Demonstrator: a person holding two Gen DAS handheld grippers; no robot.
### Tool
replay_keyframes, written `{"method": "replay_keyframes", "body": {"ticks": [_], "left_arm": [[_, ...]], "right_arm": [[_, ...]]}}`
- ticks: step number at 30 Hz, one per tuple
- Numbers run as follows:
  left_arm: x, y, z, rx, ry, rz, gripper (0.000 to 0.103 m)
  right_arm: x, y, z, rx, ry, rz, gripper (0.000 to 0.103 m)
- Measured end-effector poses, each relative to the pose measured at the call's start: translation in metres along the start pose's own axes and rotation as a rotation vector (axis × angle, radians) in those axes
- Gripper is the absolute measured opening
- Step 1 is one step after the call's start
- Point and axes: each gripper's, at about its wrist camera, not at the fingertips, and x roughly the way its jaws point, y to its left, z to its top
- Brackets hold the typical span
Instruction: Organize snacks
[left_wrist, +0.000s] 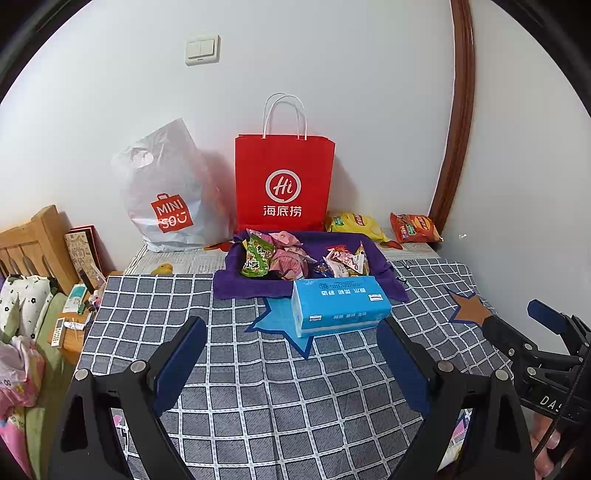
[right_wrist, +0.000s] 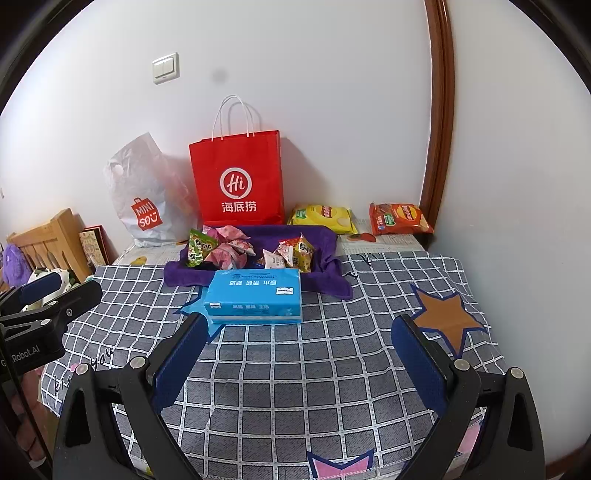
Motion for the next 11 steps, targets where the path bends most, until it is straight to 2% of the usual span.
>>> {"method": "replay_keyframes", "body": {"ticks": [11], "left_arm": [[-0.0005, -0.0001, 0.0003, 0.0, -0.001, -0.002, 0.093]], "right_arm": [[-0.0001, 0.0001, -0.0004, 0.0, 0.0, 0.002, 0.099]]}}
